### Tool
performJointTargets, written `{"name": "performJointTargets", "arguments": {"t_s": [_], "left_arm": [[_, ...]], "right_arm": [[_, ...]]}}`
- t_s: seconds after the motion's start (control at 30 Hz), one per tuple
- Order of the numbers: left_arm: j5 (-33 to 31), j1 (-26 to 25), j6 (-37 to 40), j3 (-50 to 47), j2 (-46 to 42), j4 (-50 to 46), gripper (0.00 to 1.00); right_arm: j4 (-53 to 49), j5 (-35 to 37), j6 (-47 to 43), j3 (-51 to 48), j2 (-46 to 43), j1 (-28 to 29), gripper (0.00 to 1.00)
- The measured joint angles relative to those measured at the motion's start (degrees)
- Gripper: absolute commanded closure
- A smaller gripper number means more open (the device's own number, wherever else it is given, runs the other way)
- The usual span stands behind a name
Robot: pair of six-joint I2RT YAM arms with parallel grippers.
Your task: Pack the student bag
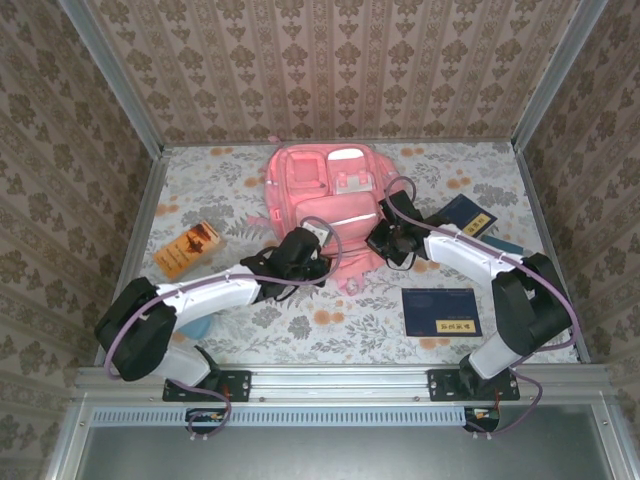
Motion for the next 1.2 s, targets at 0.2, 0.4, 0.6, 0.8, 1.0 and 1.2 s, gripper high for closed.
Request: {"name": "performJointTargets", "arguments": {"t_s": [0.2,0.4,0.6,0.8,1.0,1.2], "left_arm": [[-4.8,2.7,-0.1,-6.1,-7.8,-0.2,1.00],[-3.8,8.2,0.0,-9.2,-9.4,0.9,1.00],[0.5,16.3,2.2,-9.2,-6.8,3.0,1.00],[7.5,23.3,6.7,-7.2,-0.9,4.9,1.00],[14.7,28.4,11.5,-5.3,2.0,7.0,1.00],[16.9,31.7,12.9,-3.0,5.1,7.9,1.00]], "right_arm": [[-1.4,2.3,-3.2,-0.2,-5.2,-1.6,1.00],[-1.4,0.6,-6.9,-0.6,-6.6,-3.8,1.00],[-1.3,-2.6,-12.0,-0.5,-6.6,-4.8,1.00],[-1.4,-5.9,-17.0,-0.4,-6.6,-6.3,1.00],[-1.4,-7.8,-20.4,-0.2,-6.4,-7.6,1.00],[0.0,-12.5,-22.7,0.9,-3.6,-8.2,1.00]]}}
